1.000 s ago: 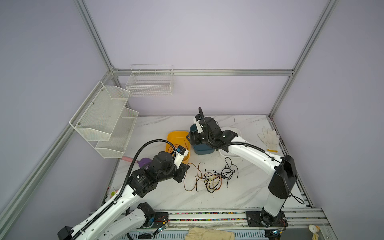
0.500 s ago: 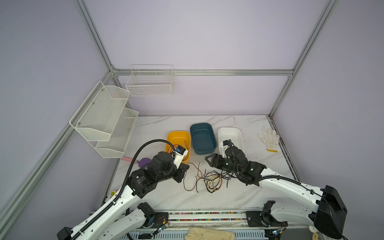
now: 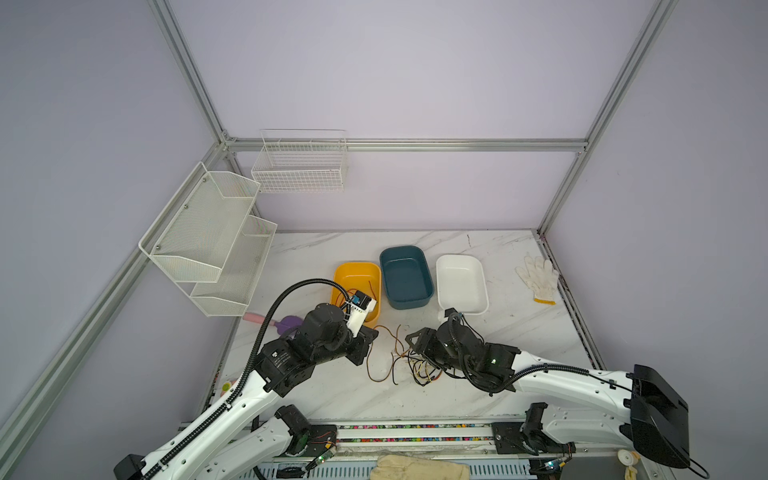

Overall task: Untangle the cables
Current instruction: 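Return the right gripper to the wire pile and close on a wire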

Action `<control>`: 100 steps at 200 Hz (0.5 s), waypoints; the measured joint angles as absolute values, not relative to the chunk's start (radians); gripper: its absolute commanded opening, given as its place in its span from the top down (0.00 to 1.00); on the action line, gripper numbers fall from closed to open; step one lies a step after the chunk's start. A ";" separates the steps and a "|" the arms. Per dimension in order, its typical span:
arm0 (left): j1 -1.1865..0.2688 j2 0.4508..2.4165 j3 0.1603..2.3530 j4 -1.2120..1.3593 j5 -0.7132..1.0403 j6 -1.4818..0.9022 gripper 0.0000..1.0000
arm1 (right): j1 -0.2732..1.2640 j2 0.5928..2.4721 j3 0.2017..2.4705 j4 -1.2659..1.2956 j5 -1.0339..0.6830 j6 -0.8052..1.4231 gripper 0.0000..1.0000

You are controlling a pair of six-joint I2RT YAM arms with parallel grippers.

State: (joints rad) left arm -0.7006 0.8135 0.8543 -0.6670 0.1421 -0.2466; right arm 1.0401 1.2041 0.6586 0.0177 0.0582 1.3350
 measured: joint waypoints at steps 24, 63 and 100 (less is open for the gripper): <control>-0.701 0.813 0.854 -0.667 0.142 -0.247 1.00 | 1.042 1.211 0.635 0.046 0.070 1.374 0.48; -0.701 0.813 0.854 -0.667 0.142 -0.247 1.00 | 1.044 1.294 0.619 0.093 0.070 1.397 0.60; -0.701 0.811 0.854 -0.667 0.141 -0.247 1.00 | 1.044 1.314 0.607 0.113 0.089 1.419 0.90</control>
